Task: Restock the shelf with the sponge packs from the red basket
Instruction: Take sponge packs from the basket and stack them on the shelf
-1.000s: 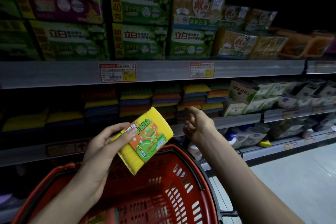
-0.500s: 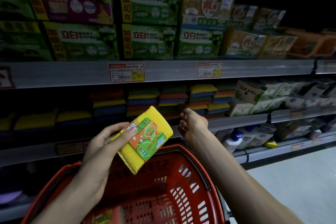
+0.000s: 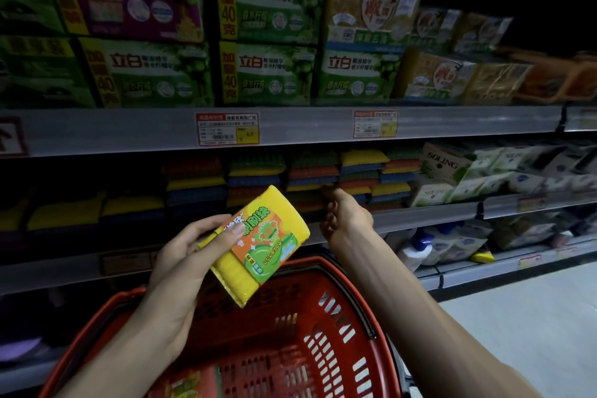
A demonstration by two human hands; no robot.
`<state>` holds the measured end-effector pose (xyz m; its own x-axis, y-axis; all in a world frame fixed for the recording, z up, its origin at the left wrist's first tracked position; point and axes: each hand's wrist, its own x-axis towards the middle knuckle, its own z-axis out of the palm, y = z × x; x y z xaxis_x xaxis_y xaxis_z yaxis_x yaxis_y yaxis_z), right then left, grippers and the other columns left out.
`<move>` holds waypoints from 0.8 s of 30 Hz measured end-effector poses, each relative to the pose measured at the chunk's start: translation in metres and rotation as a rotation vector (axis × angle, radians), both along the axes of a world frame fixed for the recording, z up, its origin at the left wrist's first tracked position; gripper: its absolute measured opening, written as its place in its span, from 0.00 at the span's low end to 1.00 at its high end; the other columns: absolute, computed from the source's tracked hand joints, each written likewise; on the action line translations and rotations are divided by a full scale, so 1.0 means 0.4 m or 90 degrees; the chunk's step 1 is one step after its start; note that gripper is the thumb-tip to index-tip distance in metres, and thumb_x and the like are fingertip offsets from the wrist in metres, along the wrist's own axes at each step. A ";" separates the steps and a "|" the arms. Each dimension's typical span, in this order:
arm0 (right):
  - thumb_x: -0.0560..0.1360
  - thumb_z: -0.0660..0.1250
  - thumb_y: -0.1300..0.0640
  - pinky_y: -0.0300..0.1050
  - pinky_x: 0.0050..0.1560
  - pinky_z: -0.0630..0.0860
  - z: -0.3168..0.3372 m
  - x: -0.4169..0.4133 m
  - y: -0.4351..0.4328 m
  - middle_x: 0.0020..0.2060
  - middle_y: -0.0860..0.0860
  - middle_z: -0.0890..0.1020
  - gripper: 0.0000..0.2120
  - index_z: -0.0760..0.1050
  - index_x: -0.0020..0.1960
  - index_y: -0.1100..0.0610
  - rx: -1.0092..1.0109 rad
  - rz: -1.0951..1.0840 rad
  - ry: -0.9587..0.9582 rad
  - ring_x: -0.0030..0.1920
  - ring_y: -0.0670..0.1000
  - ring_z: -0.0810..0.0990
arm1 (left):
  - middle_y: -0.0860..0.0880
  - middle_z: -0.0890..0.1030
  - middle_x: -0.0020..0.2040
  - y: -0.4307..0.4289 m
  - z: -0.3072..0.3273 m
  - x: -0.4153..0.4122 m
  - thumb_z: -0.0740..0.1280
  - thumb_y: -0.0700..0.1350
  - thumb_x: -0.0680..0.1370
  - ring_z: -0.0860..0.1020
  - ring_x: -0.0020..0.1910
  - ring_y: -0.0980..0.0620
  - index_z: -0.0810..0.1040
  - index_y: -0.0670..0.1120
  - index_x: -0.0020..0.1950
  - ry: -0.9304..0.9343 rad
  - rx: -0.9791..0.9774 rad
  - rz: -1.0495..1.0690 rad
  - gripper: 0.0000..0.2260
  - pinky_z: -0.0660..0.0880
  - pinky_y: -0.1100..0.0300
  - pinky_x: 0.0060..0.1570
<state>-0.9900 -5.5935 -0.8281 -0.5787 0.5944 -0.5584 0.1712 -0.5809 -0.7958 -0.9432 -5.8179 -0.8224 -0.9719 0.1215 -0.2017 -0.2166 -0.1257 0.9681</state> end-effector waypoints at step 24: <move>0.81 0.68 0.60 0.41 0.35 0.78 -0.022 0.036 -0.087 0.28 0.48 0.82 0.06 0.79 0.48 0.62 -0.094 0.246 0.081 0.25 0.44 0.81 | 0.45 0.88 0.51 -0.093 0.021 -0.006 0.75 0.49 0.72 0.85 0.56 0.41 0.85 0.49 0.58 -0.021 0.035 0.081 0.16 0.77 0.41 0.62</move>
